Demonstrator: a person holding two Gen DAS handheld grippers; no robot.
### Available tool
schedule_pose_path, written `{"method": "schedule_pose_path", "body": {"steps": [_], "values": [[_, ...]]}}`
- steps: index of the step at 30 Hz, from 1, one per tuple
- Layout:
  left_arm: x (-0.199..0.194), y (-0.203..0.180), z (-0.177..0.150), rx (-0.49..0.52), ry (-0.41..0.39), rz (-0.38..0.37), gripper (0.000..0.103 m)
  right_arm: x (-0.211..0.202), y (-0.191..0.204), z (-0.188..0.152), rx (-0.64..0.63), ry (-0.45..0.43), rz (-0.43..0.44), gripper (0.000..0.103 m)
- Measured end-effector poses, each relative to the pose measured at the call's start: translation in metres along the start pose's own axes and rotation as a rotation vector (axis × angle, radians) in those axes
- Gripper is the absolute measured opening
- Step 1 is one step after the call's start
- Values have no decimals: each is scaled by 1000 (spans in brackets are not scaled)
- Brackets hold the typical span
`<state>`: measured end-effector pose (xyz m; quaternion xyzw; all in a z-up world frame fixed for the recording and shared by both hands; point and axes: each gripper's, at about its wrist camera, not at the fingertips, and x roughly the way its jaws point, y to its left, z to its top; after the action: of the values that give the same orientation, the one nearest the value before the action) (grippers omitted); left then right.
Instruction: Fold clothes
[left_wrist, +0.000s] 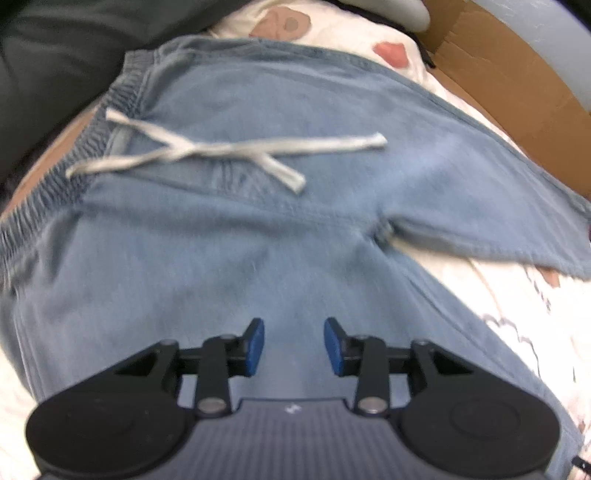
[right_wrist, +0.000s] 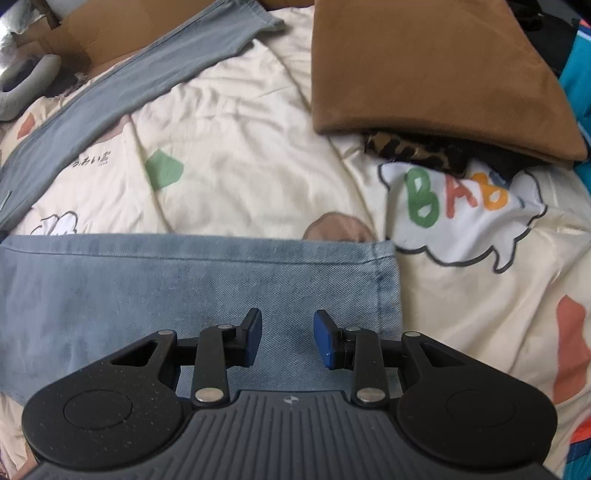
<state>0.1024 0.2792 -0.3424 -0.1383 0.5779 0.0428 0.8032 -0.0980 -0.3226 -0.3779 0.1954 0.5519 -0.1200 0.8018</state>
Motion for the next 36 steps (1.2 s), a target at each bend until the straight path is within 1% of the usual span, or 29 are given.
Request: {"method": "schedule_pose_path", "body": {"steps": [5, 9, 10, 12, 15, 16, 18, 22, 24, 26, 27, 30, 36], "values": [[-7, -13, -39, 30, -1, -39, 38, 7, 7, -8, -6, 33, -3, 38], [0, -25, -55, 29, 4, -67, 38, 9, 12, -8, -22, 47, 3, 38], [3, -26, -58, 20, 6, -61, 38, 10, 13, -8, -27, 51, 1, 38], [10, -26, -62, -3, 7, -38, 38, 11, 14, -7, -33, 56, -4, 38], [14, -20, -73, -52, -18, 26, 34, 14, 14, -8, -34, 66, -16, 38], [12, -15, -75, -71, -33, 37, 32, 15, 13, -8, -33, 70, -20, 38], [9, -3, -80, -108, -66, 52, 31, 18, 12, -11, -33, 83, -34, 38], [5, 20, -82, -180, -85, 111, 31, 23, 11, -16, -39, 106, -53, 38], [3, 24, -81, -198, -104, 161, 33, 25, 10, -16, -27, 112, -54, 38], [2, 28, -80, -204, -121, 214, 47, 25, 8, -15, 6, 114, -53, 38], [1, 31, -78, -215, -128, 233, 49, 26, 8, -15, 15, 114, -54, 38], [4, 42, -67, -251, -135, 243, 49, 26, 9, -14, 19, 112, -60, 39], [11, 64, -43, -276, -153, 269, 49, 27, 8, -14, 22, 112, -64, 40]]}}
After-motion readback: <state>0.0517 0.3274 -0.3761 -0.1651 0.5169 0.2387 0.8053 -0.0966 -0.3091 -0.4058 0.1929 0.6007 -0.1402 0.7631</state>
